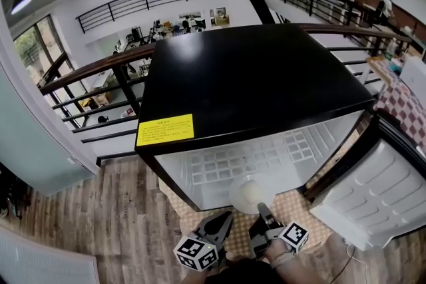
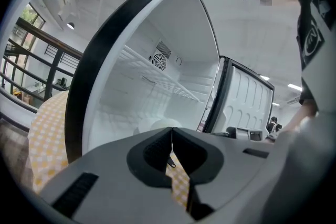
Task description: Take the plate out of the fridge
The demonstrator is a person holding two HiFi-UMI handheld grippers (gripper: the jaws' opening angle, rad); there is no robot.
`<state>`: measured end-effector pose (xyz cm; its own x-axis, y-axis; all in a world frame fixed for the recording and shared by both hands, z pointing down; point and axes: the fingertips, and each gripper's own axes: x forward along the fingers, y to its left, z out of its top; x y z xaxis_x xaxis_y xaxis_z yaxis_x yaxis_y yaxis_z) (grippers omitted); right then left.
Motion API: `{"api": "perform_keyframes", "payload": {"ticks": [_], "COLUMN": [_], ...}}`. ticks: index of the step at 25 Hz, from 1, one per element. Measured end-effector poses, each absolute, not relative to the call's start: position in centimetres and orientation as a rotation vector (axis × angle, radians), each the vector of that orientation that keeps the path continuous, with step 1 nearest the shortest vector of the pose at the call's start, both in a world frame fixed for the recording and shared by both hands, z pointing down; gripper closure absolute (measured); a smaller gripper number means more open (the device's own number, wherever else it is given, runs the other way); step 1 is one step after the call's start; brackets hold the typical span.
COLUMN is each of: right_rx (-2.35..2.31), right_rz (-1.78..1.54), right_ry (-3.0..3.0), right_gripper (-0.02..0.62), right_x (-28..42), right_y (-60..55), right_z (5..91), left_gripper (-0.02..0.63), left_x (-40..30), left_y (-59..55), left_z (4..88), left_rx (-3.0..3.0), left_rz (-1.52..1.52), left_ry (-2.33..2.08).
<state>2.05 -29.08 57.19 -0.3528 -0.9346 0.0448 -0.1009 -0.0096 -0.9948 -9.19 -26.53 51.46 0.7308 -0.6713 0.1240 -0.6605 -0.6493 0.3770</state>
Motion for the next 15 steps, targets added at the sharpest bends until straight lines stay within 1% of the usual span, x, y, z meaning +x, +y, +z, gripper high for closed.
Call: {"api": "perform_keyframes", "payload": {"ticks": [15], "right_rx": [-1.112], "right_rz": [-1.365], "right_ry": [1.449], "right_gripper": [0.546], "right_x": [2.2], "right_y": [-24.8], "right_z": [55.7], "left_gripper": [0.597], "left_x": [-9.3], "left_y": [-22.3], "left_z": [51.3], "left_rx": [2.582], "left_rz": [-0.028], "left_ry": [-0.898]}}
